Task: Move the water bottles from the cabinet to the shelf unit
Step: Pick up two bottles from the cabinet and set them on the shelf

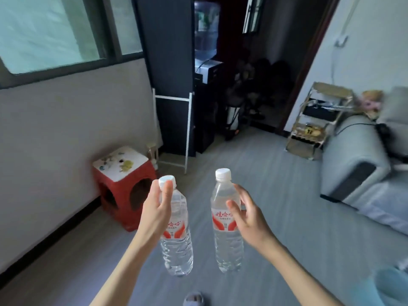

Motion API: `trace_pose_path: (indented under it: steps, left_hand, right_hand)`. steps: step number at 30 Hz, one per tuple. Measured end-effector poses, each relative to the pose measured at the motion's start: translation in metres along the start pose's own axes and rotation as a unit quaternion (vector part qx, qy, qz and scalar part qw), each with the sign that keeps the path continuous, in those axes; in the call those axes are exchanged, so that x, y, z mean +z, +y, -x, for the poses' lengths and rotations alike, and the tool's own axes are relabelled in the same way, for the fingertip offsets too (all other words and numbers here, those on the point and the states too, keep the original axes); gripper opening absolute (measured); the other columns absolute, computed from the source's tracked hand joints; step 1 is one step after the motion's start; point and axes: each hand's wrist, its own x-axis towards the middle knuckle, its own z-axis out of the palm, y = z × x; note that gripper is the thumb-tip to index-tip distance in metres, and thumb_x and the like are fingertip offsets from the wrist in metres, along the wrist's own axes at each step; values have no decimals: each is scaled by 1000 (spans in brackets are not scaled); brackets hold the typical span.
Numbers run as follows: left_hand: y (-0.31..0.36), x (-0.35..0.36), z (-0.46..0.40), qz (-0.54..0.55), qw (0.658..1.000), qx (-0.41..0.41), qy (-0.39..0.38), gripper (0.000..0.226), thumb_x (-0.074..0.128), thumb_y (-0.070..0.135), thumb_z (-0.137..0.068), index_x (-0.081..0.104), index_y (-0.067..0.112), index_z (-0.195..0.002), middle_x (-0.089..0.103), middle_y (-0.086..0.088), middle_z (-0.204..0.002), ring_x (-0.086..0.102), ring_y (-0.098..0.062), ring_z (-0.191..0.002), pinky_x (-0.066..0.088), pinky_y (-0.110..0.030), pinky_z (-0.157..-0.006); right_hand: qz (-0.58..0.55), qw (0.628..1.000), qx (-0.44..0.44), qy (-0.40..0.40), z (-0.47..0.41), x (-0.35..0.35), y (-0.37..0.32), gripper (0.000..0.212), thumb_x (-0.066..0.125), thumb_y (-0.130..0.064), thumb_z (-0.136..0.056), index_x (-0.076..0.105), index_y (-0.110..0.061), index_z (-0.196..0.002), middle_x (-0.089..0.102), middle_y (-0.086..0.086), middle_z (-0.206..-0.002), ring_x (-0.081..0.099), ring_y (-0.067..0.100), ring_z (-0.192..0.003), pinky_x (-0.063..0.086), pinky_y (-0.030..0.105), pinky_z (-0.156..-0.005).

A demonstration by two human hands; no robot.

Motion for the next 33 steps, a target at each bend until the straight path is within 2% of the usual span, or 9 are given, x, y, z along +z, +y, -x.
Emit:
trace_pose_path:
  steps: [3,9,13,15,17,20,23,28,33]
  left_hand:
    - [1,49,-65,21,998,20,-51,36,31,59,-81,52,32,-91,57,9,-92,52,8,-84,40,-19,-77]
    - [15,143,-182,35,986,59,-153,53,34,62,-78,52,13,-87,54,7,-76,50,3,-69,38,-6,-64]
    - [15,211,-241,36,974,51,-216,45,42,56,-86,51,12,-86,55,5,-75,50,-4,-69,41,-14,-64]
    - [14,246,-267,31,970,43,-237,37,41,45,-90,51,10,-85,55,4,-74,51,-5,-68,41,-15,-63]
    - [13,281,-294,26,967,43,-249,34,42,40,-90,48,8,-80,53,6,-70,49,-1,-61,40,-11,-57]
    - [12,336,-339,19,966,41,-256,35,44,37,-90,44,6,-75,47,8,-63,44,0,-54,38,-11,-53]
    - [15,390,-386,12,966,44,-256,37,45,38,-90,40,7,-72,46,12,-56,41,-4,-53,36,-14,-53]
    - [44,474,-468,14,965,53,-256,38,45,41,-89,36,10,-69,45,14,-53,40,-3,-51,37,-20,-54]
    - [65,554,-558,24,964,64,-256,31,44,42,-90,52,14,-80,54,8,-67,51,-3,-63,45,-23,-67]
  right_hand:
    - [9,997,18,70,-49,-29,18,32,48,-52,-82,37,-49,-112,55,-21,-112,63,16,-100,52,41,-87]
    - [3,983,60,173,-141,-81,35,27,46,-39,-84,35,-50,-107,55,-23,-106,63,7,-91,51,20,-76]
    - [15,968,97,233,-193,-116,56,24,47,-32,-90,37,-43,-109,61,17,-108,62,27,-84,51,30,-73]
    - [14,962,111,249,-221,-134,71,29,47,-29,-91,35,-39,-115,60,22,-108,62,30,-87,51,31,-73]
    - [3,957,121,264,-251,-154,89,31,46,-29,-91,33,-37,-118,62,16,-104,65,20,-82,51,24,-71]
    - [-17,948,129,290,-301,-192,118,29,45,-25,-92,34,-35,-117,58,-13,-93,61,-2,-74,46,6,-64]
    - [-25,946,131,296,-354,-235,142,29,45,-22,-93,35,-31,-119,54,-19,-91,60,-13,-72,43,4,-59]
    - [-9,950,121,287,-446,-317,164,34,45,-28,-92,35,-32,-124,53,-15,-93,61,3,-82,46,8,-57]
    - [-3,951,126,283,-541,-387,184,29,42,-33,-92,29,-40,-118,48,-22,-93,59,4,-81,52,17,-65]
